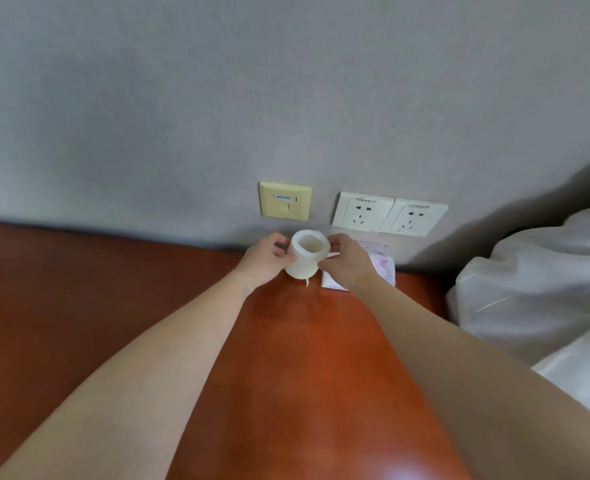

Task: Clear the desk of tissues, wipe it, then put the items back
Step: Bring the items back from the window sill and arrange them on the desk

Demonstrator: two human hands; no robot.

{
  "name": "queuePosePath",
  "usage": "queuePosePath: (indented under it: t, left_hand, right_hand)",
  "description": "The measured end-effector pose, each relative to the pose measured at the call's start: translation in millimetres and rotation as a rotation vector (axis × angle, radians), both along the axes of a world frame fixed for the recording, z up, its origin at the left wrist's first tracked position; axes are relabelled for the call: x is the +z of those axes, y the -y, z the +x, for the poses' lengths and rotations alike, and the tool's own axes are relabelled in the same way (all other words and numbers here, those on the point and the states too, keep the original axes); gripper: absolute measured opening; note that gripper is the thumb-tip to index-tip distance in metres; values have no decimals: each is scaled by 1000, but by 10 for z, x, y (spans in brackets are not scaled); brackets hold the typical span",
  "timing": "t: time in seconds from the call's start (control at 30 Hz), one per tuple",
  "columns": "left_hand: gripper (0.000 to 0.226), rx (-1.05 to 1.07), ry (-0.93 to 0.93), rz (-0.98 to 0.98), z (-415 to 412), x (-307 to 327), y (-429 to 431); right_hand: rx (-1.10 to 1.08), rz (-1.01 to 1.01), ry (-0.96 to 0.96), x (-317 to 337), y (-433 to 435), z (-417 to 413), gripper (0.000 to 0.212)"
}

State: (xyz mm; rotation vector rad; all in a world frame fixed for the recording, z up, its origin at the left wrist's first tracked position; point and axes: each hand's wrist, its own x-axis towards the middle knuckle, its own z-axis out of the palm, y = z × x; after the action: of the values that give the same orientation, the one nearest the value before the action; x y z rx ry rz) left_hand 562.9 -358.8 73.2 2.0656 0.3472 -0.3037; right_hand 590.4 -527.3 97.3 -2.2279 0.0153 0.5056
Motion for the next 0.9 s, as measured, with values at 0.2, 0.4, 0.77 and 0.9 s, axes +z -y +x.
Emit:
queuePosePath:
  t: [0.2,0.4,0.77,0.9]
  left_hand:
    - [28,24,-3,-9,242,-177,58]
    - [31,11,-62,-55,325,-195,138]
    - [39,-209,-111,170,44,300,138]
    - [46,-371,-98,349,-216,683,207]
  right_hand:
    - [67,-19,15,-110,4,247,42]
    - [88,-16,-8,-10,102,335,38]
    - [92,-73,-6,372,269,44,41]
    - [112,-117,12,621,370,-238,36]
